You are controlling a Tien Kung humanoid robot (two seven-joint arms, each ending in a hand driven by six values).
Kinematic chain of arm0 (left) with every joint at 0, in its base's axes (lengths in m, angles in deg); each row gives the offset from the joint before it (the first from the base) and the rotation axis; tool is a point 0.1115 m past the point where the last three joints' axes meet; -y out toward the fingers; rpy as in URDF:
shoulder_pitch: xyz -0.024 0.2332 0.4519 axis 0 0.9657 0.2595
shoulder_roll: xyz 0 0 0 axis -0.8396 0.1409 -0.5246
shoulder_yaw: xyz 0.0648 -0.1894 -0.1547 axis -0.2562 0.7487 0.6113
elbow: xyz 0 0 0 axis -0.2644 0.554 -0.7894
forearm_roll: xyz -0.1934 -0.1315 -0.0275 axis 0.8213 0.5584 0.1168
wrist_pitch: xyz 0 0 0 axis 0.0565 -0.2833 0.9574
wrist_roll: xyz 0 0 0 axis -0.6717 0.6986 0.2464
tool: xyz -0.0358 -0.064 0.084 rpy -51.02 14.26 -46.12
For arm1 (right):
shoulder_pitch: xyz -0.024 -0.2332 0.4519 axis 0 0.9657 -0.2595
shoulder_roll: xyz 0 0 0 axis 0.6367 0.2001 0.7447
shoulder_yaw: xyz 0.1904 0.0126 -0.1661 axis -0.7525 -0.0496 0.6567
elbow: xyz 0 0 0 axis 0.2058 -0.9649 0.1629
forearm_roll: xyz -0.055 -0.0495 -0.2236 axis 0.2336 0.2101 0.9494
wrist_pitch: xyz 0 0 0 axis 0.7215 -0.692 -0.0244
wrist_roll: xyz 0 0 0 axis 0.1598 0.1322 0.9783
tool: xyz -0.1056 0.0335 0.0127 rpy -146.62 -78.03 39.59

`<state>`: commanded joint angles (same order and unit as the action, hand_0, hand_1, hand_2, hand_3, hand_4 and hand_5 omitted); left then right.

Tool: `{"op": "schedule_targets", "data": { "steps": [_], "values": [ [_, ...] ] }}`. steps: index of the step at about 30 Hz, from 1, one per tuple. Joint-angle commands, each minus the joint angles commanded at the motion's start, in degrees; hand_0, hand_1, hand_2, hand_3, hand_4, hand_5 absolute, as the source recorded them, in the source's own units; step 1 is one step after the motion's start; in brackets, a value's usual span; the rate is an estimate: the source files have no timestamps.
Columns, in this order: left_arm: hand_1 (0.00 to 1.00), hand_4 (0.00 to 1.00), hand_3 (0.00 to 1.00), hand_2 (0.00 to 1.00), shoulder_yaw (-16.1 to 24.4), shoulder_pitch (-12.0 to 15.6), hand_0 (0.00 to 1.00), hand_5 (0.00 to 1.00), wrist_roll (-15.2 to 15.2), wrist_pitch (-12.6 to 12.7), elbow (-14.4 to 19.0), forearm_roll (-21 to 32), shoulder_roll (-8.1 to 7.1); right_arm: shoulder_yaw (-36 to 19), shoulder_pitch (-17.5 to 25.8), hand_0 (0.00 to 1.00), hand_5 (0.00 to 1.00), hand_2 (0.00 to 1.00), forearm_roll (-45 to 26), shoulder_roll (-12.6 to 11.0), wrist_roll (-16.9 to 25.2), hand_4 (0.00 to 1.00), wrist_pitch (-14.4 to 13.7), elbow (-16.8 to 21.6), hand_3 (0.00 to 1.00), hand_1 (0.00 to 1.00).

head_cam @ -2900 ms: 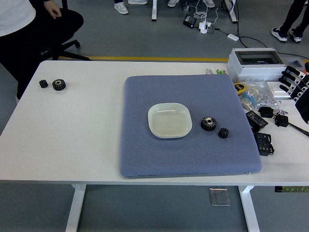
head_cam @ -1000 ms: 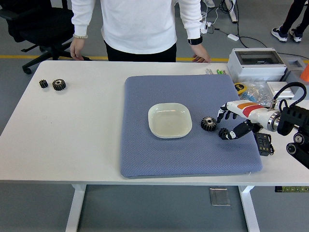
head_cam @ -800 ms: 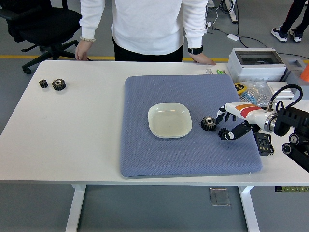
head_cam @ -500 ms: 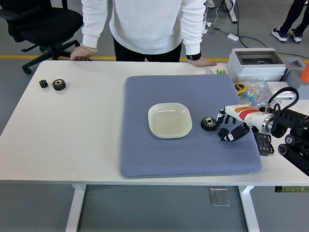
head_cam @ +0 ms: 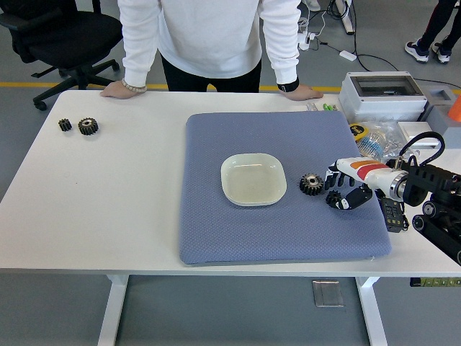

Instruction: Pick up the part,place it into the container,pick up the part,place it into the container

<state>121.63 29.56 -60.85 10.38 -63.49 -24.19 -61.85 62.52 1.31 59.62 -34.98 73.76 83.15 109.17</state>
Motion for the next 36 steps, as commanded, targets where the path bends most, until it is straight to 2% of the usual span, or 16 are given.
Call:
{"op": "schedule_targets", "data": {
  "steps": [20, 21, 26, 27, 33, 34, 36],
  "values": [
    [0.66, 0.748, 0.652, 0.761, 0.1, 0.0, 0.683, 0.643, -0.1, 0.0, 0.0, -0.2, 0.0, 1.0, 0.4, 0.358, 0.127, 0.51, -0.5, 0.5, 0.5, 0.792, -0.6, -2.2, 0.485, 0.455],
    [0.66, 0.747, 0.651, 0.762, 0.1, 0.0, 0.683, 0.642, -0.1, 0.0, 0.0, -0.2, 0.0, 1.0, 0.4, 0.327, 0.129, 0.494, -0.6, 0.5, 0.5, 0.766, -0.6, -2.2, 0.484, 0.433],
    [0.66, 0.747, 0.651, 0.762, 0.3, 0.1, 0.683, 0.642, -0.2, 0.1, 0.0, -0.6, 0.0, 1.1, 0.5, 0.327, 0.129, 0.494, -0.9, 0.3, 0.8, 0.766, -0.7, -2.1, 0.484, 0.433],
    [0.66, 0.747, 0.653, 0.762, 0.3, 0.1, 0.682, 0.643, -0.2, 0.1, 0.0, -0.6, 0.0, 1.1, 0.5, 0.282, 0.117, 0.483, -0.9, 0.3, 0.8, 0.74, -0.8, -2.1, 0.482, 0.412],
    [0.66, 0.747, 0.653, 0.762, 0.5, 0.3, 0.682, 0.643, -0.3, 0.1, 0.0, -1.0, 0.0, 0.9, 0.7, 0.282, 0.117, 0.483, -1.3, 0.2, 1.1, 0.74, -1.1, -2.0, 0.482, 0.412],
    [0.66, 0.746, 0.652, 0.763, 0.5, 0.3, 0.684, 0.642, -0.3, 0.1, 0.0, -1.0, 0.0, 0.9, 0.7, 0.243, 0.103, 0.475, -1.4, 0.2, 1.1, 0.747, -1.1, -1.9, 0.479, 0.401],
    [0.66, 0.746, 0.652, 0.763, 0.6, 0.4, 0.684, 0.642, -0.3, 0.1, 0.0, -1.1, 0.0, 0.8, 0.8, 0.243, 0.103, 0.475, -1.6, 0.1, 1.1, 0.747, -1.1, -1.8, 0.479, 0.401]
  ]
}}
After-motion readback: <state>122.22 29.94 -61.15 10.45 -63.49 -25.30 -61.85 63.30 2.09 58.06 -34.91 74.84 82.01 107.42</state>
